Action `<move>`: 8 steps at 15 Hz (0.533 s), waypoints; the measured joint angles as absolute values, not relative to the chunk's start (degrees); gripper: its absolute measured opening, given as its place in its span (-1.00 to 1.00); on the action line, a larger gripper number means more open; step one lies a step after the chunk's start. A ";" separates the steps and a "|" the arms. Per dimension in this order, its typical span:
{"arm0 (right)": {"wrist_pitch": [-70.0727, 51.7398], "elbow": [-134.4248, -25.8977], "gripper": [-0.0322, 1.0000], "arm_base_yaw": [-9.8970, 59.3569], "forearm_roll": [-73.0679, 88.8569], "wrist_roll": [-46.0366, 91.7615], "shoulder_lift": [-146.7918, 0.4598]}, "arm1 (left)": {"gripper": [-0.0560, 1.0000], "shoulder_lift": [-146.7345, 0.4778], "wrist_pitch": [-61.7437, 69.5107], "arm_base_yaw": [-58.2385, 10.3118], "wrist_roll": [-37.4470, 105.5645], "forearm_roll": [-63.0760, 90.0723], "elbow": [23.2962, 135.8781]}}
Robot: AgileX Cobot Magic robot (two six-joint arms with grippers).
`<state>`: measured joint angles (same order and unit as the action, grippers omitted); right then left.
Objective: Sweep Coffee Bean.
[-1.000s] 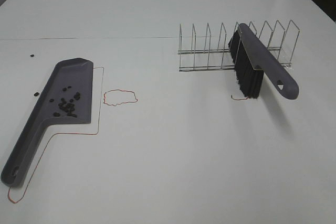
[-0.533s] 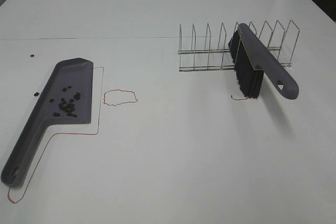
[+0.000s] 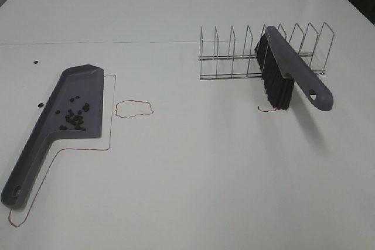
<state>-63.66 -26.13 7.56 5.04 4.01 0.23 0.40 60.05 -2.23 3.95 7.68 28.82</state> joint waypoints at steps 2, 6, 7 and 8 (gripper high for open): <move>-63.66 -26.13 0.47 7.56 5.04 4.01 0.23 | 0.54 0.40 60.05 -2.23 3.95 7.68 28.82; -63.66 -26.13 0.47 7.56 5.04 4.01 0.23 | 0.54 0.40 60.05 -2.23 3.95 7.68 28.82; -63.66 -26.13 0.47 7.56 5.04 4.01 0.23 | 0.54 0.40 60.05 -2.23 3.95 7.68 28.82; -63.66 -26.13 0.47 7.56 5.04 4.01 0.23 | 0.54 0.40 60.05 -2.23 3.95 7.68 28.82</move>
<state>-63.66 -26.13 7.56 5.04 4.01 0.23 0.40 60.05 -2.23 3.95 7.68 28.82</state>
